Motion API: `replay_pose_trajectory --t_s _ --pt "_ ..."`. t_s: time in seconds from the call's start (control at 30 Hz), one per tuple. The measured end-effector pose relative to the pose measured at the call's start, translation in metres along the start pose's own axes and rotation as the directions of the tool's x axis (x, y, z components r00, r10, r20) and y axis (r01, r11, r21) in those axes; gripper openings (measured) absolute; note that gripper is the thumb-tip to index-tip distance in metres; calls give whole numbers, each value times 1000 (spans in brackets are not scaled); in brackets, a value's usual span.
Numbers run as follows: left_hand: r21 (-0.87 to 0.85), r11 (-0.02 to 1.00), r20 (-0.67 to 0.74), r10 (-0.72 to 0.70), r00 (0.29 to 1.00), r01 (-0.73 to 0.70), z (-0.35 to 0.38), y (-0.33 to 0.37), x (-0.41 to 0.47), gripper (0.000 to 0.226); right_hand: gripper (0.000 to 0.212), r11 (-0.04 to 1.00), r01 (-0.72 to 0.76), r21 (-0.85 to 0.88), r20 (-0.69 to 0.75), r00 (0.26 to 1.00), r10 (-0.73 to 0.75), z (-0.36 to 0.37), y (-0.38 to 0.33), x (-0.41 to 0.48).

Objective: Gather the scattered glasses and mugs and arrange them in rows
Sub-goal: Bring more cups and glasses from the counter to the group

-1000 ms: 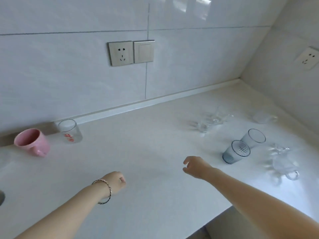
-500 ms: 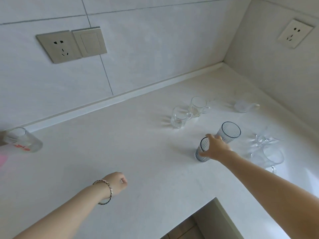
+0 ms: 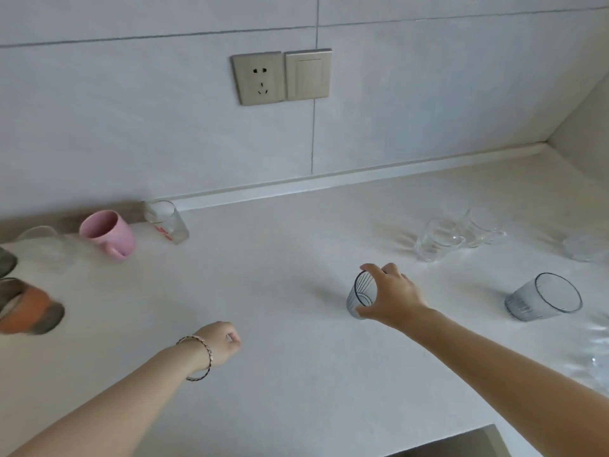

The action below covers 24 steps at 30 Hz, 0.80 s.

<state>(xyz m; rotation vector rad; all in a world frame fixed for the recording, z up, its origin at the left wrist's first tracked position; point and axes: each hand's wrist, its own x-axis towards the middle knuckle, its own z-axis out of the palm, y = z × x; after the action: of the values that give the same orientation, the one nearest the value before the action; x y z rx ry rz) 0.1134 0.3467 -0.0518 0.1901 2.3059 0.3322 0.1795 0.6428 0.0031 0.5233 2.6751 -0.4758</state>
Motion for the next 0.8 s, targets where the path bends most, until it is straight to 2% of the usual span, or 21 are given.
replay_pose_trajectory --t_s 0.13,0.3,0.43,0.6,0.7,0.8 --pt "-88 994 -49 -73 996 69 -16 -70 -15 10 76 985 175 -12 69 982 -173 24 -97 3" --pt "-129 985 -59 -122 991 113 -35 -162 -30 9 77 958 285 -23 133 951 -280 64 -217 6" --pt "-166 976 -57 -151 987 140 -51 -224 -38 8 79 934 357 -21 113 929 -353 88 -310 18" --pt "-221 961 -64 -184 981 166 -68 -276 -44 25 79 921 388 -26 36 922 -387 114 -402 37" --pt "-230 960 -69 -178 982 158 -73 -291 -46 11 79 924 381 -26 10 924 -381 126 -434 48" --pt "-257 957 -88 -165 982 137 -74 -301 -43 10 79 930 363 -53 23 932 -362 137 -450 58"
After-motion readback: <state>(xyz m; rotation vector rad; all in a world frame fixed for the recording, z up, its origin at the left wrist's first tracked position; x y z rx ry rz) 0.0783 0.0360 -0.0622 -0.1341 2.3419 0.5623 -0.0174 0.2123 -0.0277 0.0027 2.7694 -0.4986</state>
